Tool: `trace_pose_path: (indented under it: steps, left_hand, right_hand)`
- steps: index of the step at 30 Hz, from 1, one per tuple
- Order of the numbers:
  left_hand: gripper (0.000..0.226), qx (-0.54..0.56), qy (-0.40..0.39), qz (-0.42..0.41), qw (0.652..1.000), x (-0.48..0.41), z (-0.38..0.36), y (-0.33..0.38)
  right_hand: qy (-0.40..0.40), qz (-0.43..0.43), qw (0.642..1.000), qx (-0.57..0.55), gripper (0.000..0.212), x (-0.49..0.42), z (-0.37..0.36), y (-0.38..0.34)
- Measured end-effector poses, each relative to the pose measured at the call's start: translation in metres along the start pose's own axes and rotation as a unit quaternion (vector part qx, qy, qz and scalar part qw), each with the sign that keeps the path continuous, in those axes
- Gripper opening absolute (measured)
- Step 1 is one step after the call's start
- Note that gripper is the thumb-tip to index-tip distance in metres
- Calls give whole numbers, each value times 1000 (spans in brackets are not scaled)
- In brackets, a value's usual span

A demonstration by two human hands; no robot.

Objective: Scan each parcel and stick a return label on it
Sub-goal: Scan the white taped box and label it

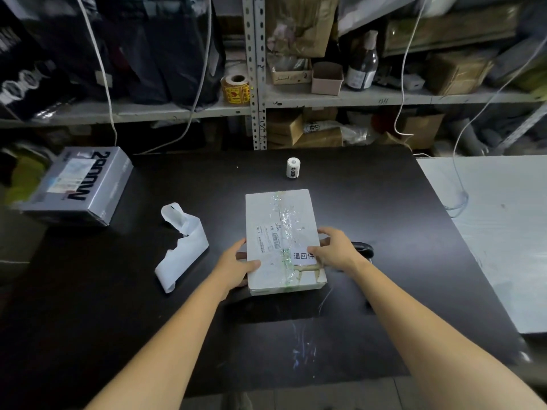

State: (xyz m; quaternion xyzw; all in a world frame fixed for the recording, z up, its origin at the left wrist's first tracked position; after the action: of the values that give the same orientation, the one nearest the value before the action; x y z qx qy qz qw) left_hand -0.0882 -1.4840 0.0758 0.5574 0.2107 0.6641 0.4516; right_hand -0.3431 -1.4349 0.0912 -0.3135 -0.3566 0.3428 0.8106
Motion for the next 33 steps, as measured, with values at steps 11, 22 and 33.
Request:
trace_pose_path:
  steps: [11,22,33]
  left_hand:
    - [71,107,185,-65,975,131,104,26]
    - [72,136,465,-48,873,372,285,-121]
    - [73,224,583,25,781,587,436,-371]
  right_hand:
    - [-109,208,972,0,41,80,-5,-132]
    - [-330,362,871,22,47,337,-153,-217]
    - [-453,417,785,69,40,644,-354,-183]
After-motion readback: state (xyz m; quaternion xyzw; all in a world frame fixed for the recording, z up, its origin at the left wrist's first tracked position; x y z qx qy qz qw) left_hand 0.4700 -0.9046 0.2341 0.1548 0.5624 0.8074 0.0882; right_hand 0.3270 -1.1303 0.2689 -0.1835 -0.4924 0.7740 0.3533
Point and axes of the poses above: each hand's wrist, its own x-axis away from the middle knuckle, its own z-axis out of the back of the hand, y = z × x, the point moved 5 cm from there along -x, towards the middle knuckle, and after that the axes turned 15 degrees about y, right-handed, at the moved point
